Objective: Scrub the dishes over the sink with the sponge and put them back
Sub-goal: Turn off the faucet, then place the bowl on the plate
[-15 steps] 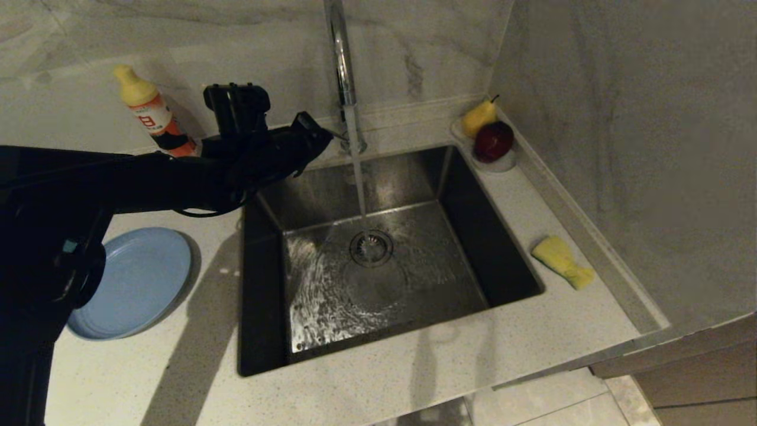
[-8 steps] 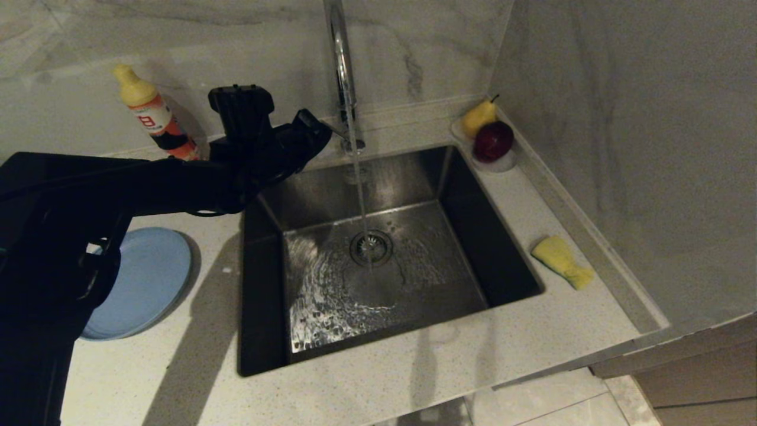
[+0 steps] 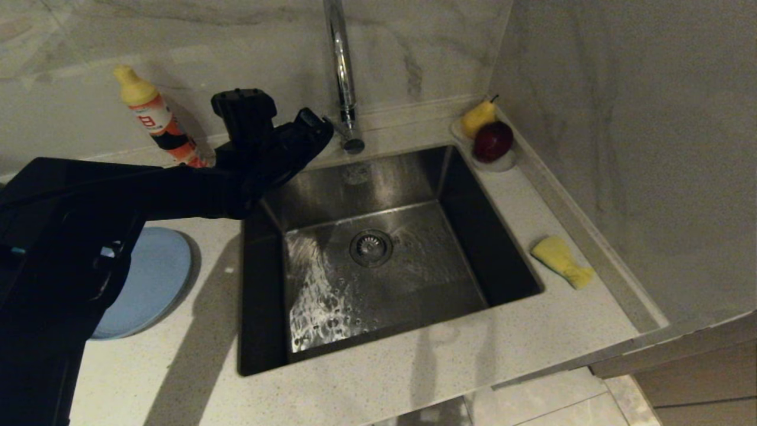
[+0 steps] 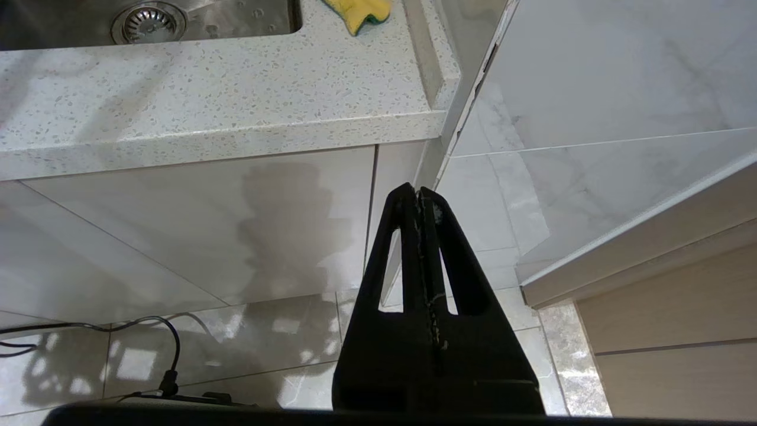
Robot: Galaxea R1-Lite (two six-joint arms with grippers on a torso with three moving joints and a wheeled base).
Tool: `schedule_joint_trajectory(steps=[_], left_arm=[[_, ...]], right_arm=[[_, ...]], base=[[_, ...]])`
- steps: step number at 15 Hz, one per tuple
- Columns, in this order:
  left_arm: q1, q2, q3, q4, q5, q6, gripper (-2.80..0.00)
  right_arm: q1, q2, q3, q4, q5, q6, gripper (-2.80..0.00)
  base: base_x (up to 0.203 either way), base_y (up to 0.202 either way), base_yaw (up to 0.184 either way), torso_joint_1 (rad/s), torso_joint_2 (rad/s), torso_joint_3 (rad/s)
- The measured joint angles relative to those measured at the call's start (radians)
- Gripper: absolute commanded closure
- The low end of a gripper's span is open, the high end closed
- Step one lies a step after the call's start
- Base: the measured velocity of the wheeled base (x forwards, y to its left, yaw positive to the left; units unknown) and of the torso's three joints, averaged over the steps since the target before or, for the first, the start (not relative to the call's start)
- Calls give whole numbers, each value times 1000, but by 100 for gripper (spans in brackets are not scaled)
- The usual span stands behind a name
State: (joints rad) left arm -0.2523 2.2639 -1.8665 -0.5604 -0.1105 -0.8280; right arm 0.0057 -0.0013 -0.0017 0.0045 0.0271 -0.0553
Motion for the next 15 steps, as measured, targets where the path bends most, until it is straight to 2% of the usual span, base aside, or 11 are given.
schedule_joint_trajectory(steps=[6, 9, 10, 13, 15], left_arm=[[-3, -165, 215, -3, -3, -2, 0], [-3, -305, 310, 59, -2, 5, 0], [-4, -356, 327, 118, -1, 14, 0], [-3, -527, 349, 408, 5, 78, 0], [-5, -629, 350, 607, 56, 128, 0]], right_arm=[[0, 0, 0, 0, 0, 0, 0], [0, 0, 0, 0, 0, 0, 0], [0, 0, 0, 0, 0, 0, 0], [0, 0, 0, 0, 0, 0, 0], [0, 0, 0, 0, 0, 1, 0]], base=[[0, 0, 0, 0, 0, 0], [0, 0, 0, 0, 0, 0], [0, 0, 0, 0, 0, 0], [0, 0, 0, 0, 0, 0], [0, 0, 0, 0, 0, 0]])
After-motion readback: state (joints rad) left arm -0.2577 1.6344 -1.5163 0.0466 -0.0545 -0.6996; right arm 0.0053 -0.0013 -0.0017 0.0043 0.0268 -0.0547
